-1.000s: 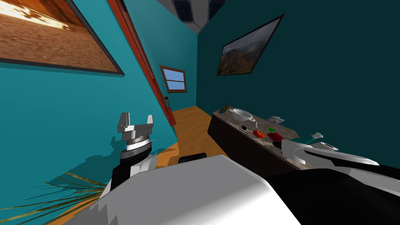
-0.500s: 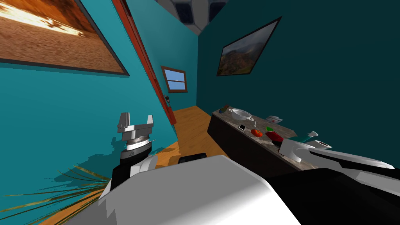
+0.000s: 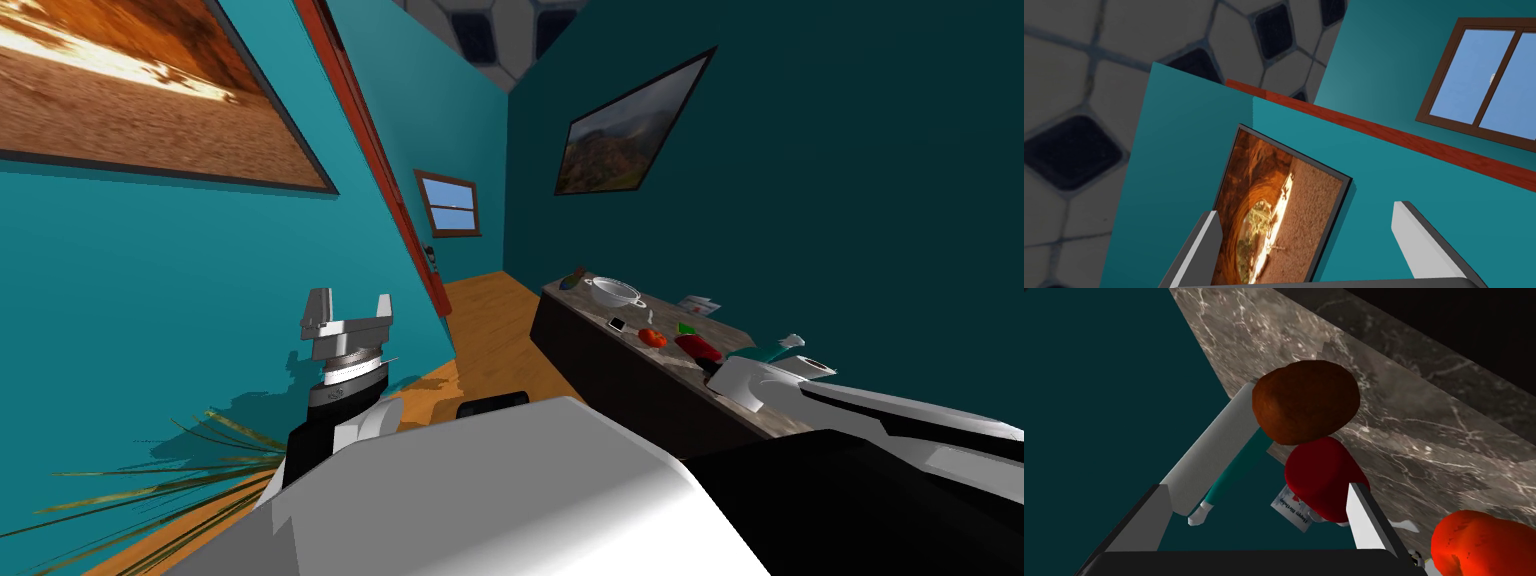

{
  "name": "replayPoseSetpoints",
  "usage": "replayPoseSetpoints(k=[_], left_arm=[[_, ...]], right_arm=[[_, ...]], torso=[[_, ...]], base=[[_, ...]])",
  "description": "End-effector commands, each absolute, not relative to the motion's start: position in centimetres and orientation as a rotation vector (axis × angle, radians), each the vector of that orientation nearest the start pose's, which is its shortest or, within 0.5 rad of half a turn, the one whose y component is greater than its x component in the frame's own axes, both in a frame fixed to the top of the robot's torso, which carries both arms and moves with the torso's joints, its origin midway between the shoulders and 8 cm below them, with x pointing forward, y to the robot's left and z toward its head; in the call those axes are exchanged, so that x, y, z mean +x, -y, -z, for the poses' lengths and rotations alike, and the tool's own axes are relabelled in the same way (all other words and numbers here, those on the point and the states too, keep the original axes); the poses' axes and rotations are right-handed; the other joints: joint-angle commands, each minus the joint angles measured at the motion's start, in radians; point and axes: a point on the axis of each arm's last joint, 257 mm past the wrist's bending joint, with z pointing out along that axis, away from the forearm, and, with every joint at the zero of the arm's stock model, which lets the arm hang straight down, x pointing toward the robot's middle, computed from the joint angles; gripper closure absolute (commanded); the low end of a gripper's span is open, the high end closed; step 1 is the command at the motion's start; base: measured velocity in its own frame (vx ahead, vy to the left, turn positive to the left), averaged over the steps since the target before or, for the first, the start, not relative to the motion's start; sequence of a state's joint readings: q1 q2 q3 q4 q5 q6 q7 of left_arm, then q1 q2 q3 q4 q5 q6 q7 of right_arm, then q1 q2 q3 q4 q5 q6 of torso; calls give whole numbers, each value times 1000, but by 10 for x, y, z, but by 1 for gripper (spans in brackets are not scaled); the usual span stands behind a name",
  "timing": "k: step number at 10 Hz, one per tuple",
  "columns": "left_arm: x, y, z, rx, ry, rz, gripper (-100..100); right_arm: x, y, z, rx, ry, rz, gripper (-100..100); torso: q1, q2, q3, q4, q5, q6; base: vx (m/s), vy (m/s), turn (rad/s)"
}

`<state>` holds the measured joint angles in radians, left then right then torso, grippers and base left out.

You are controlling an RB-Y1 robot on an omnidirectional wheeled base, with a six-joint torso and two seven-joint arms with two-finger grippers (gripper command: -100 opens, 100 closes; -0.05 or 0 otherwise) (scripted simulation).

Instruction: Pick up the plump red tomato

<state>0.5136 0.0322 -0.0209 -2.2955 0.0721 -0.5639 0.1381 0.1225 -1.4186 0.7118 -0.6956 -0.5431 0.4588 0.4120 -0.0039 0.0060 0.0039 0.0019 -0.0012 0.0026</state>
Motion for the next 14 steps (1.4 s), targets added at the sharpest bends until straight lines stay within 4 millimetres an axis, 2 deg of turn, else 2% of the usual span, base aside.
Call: replayPoseSetpoints(k=[1, 2, 3, 5, 6, 8, 9, 12, 13, 14], left_arm=[[329, -277, -38, -678, -510, 1509, 0], [329, -277, -38, -678, -510, 1509, 0], [329, -277, -38, -678, -510, 1509, 0], [329, -277, -38, -678, -510, 1509, 0], [329, -277, -38, -678, -510, 1509, 0], [329, -277, -38, -678, -510, 1509, 0], [329, -277, -38, -678, -510, 1509, 0], [329, -277, -38, -678, -510, 1509, 0], [329, -277, -38, -678, -510, 1509, 0], [329, -277, -38, -678, -510, 1509, 0]], right_arm=[[76, 913, 249, 1091, -2185, 1271, -100], [75, 911, 252, 1122, -2176, 1252, -100], [68, 905, 257, 1243, -2120, 1220, -100], [66, 901, 263, 1305, -2100, 1179, -100], [59, 893, 271, 1427, -2044, 1140, -100], [58, 887, 279, 1506, -2011, 1084, -100], [50, 876, 288, 1621, -1954, 1045, -100], [50, 869, 297, 1703, -1916, 982, -100], [43, 855, 308, 1821, -1856, 936, -100], [44, 851, 312, 1862, -1831, 905, -100]], torso=[[0, 0, 0, 0, 0, 0], [0, 0, 0, 0, 0, 0], [1, -2, -1, 0, 0, 0], [0, -1, 0, 0, 0, 0], [1, -2, -1, 0, 0, 0], [0, -1, 0, 0, 0, 0], [1, -2, -1, 0, 0, 0], [1, -2, -1, 0, 0, 0], [2, -3, -2, -1, 0, 0], [1, -2, -1, 0, 0, 0]], base=[[-50, -48, 25], [-20, -17, -2], [-44, -29, 33], [-32, -33, 14], [-44, -43, 29], [-33, -37, 15], [-38, -58, 35], [-21, -27, 10], [-26, -32, 31], [-29, -45, 34]])
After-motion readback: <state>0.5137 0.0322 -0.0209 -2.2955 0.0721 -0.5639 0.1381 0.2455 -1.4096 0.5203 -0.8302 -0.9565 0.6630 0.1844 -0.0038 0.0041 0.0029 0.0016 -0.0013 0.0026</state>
